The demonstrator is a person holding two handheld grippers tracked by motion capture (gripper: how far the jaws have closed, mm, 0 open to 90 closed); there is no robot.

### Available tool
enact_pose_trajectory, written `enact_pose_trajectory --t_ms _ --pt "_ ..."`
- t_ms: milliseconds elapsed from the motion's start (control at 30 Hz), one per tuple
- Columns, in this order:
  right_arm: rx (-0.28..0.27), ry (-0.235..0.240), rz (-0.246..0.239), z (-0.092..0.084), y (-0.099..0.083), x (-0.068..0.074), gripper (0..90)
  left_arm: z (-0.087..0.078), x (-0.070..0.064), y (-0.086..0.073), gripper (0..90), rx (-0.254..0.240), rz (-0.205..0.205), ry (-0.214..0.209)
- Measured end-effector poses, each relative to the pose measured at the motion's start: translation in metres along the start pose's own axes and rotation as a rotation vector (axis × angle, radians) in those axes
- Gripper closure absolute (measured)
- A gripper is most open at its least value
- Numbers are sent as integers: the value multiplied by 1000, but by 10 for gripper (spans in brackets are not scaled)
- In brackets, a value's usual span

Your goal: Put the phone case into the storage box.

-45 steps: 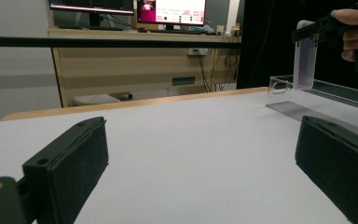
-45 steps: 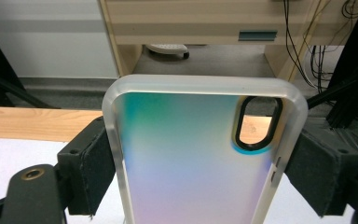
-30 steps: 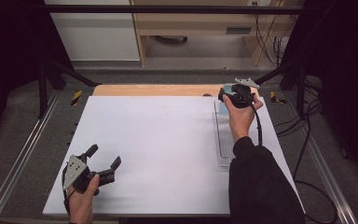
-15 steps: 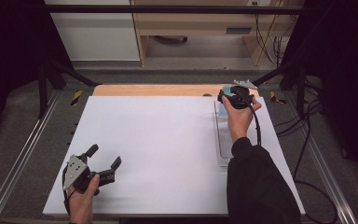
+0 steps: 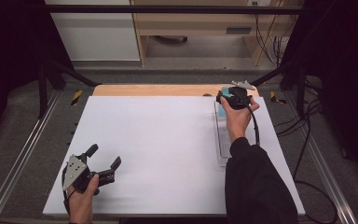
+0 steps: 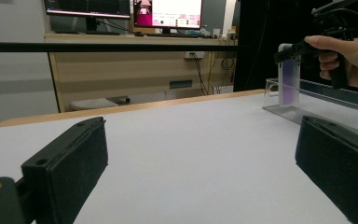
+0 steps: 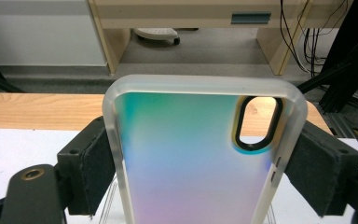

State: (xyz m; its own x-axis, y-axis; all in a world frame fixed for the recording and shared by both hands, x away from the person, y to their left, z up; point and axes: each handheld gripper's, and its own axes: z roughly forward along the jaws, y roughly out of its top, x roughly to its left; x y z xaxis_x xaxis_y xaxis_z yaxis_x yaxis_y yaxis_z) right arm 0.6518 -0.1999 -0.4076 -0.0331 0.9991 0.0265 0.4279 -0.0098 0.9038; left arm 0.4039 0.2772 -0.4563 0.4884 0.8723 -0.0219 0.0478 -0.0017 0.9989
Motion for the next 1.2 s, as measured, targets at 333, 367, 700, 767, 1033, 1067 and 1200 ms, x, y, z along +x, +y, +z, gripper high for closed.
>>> enact_pose_trajectory --t_ms 333,367,700,767,1033,1067,1200 --pt "3 -6 5 2 -1 -3 176 0 -1 0 17 1 1 -3" --pt "2 -6 4 2 0 -3 176 0 -1 0 17 0 1 -3" --pt "0 4 12 4 -1 -2 176 1 -1 0 17 -4 -1 -6" --pt "-3 3 7 4 -2 -1 176 1 -1 0 17 -4 -1 -6" --pt "3 4 6 6 -3 1 176 1 -2 0 17 -1 3 -7" --pt "4 6 9 6 -3 1 175 1 -2 0 17 -1 3 -7" --pt "1 7 11 6 -3 2 176 1 -2 1 17 -1 3 -8"
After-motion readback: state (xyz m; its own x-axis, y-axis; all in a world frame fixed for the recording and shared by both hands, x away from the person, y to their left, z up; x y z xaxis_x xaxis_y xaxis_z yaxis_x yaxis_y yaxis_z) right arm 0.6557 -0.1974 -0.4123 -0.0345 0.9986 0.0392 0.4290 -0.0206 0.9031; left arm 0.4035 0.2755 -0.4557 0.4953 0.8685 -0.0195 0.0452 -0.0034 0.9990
